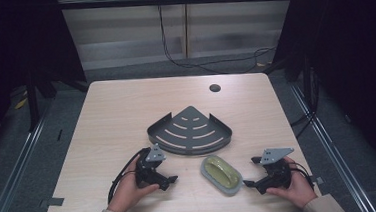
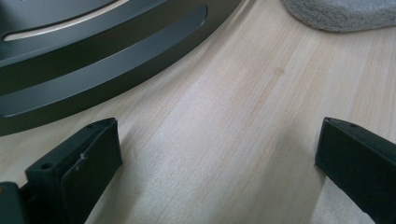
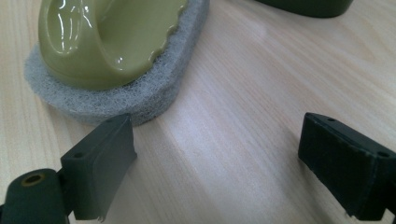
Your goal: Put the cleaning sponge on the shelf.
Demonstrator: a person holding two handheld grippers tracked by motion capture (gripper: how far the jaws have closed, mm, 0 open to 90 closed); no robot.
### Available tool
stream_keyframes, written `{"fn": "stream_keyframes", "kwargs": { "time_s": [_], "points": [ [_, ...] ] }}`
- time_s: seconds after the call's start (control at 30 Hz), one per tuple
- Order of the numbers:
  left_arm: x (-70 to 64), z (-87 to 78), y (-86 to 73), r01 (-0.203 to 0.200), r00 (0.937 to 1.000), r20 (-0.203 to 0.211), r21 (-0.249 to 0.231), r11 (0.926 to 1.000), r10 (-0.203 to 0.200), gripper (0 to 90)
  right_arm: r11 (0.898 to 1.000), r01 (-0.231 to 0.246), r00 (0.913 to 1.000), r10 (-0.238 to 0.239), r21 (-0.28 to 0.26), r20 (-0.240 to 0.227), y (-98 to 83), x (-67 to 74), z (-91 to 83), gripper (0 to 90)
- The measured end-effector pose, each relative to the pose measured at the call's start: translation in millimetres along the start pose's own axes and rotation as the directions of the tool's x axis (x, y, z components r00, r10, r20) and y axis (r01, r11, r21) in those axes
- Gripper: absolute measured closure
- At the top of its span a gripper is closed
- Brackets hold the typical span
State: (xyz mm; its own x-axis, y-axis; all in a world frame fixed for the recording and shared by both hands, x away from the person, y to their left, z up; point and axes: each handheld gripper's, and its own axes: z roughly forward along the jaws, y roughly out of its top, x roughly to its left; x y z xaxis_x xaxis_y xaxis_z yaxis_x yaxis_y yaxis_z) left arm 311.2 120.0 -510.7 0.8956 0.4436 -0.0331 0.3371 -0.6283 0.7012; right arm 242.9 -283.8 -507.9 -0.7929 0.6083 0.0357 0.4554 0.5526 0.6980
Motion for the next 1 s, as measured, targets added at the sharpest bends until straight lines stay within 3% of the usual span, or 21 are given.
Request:
{"fn": "stream_keyframes", "kwargs": {
  "time_s": [0.07, 0.1, 0.17, 0.2, 0.27, 0.3, 0.37, 0.57, 0.6, 0.7, 0.77, 0.93, 0.97, 1.0],
  "points": [
    [-0.1, 0.1, 0.0, 0.001, 1.0000, 0.000, -0.001, 1.0000, -0.001, 0.0, 1.000, -0.005, 1.0000, 0.005, 0.028, 0.004, 3.2, 0.5, -0.4, 11.9],
    [0.0, 0.0, 0.0, 0.000, 1.0000, 0.000, 0.000, 1.0000, 0.000, 0.0, 0.995, -0.016, 0.9998, 0.015, 0.095, 0.014, 9.9, 1.8, -2.4, 14.0],
    [0.0, 0.1, 0.0, 0.001, 1.0000, 0.000, -0.001, 1.0000, -0.001, 0.0, 0.993, -0.028, 0.9995, 0.027, 0.118, 0.015, 12.2, 2.4, -3.0, 15.8],
    [0.0, 0.1, 0.0, 0.000, 1.0000, 0.000, -0.001, 1.0000, 0.000, 0.0, 0.977, -0.040, 0.9991, 0.035, 0.209, 0.026, 20.1, 3.7, -7.3, 24.5],
    [0.0, 0.0, 0.0, 0.000, 1.0000, 0.000, 0.000, 1.0000, 0.000, 0.0, 0.965, -0.067, 0.9977, 0.065, 0.255, 0.016, 25.3, 4.3, -9.8, 25.2],
    [0.0, 0.0, 0.0, 0.000, 1.0000, 0.000, 0.000, 1.0000, 0.000, 0.0, 0.965, -0.067, 0.9977, 0.065, 0.255, 0.016, 25.3, 4.3, -9.8, 25.2],
    [0.0, -0.1, 0.1, 0.000, 1.0000, -0.002, 0.002, 1.0000, 0.000, 0.0, 0.948, -0.105, 0.9938, 0.111, 0.301, -0.003, 32.6, 5.8, -12.8, 25.0],
    [0.0, 0.0, 0.0, 0.000, 1.0000, 0.000, 0.000, 1.0000, 0.000, 0.0, 0.904, -0.108, 0.9929, 0.119, 0.413, 0.001, 60.4, 8.8, -18.1, 25.3],
    [0.0, -0.1, 0.1, -0.001, 1.0000, -0.002, 0.002, 1.0000, 0.001, 0.0, 0.892, -0.122, 0.9907, 0.136, 0.435, -0.001, 66.3, 8.3, -19.1, 25.2],
    [0.0, -0.1, 0.1, 0.000, 1.0000, -0.002, 0.001, 1.0000, 0.000, 0.0, 0.873, -0.138, 0.9880, 0.155, 0.467, 0.002, 78.5, 8.3, -19.7, 25.9],
    [0.0, 0.0, 0.0, 0.000, 1.0000, 0.000, 0.000, 1.0000, 0.000, 0.0, 0.865, -0.125, 0.9901, 0.140, 0.486, 0.006, 87.9, 10.0, -18.9, 27.0],
    [0.0, -0.1, 0.1, 0.000, 1.0000, -0.002, 0.002, 1.0000, 0.000, 0.0, 0.858, -0.110, 0.9916, 0.129, 0.501, -0.004, 105.0, 14.6, -16.0, 29.0],
    [0.1, 0.0, 0.0, -0.002, 1.0000, 0.000, 0.001, 1.0000, 0.002, 0.0, 0.850, -0.117, 0.9904, 0.138, 0.513, -0.003, 108.7, 16.0, -14.3, 29.0],
    [0.0, -0.1, 0.1, -0.001, 1.0000, -0.002, 0.002, 1.0000, 0.001, 0.0, 0.849, -0.109, 0.9913, 0.131, 0.517, -0.007, 110.3, 16.4, -12.9, 29.4]
  ]
}}
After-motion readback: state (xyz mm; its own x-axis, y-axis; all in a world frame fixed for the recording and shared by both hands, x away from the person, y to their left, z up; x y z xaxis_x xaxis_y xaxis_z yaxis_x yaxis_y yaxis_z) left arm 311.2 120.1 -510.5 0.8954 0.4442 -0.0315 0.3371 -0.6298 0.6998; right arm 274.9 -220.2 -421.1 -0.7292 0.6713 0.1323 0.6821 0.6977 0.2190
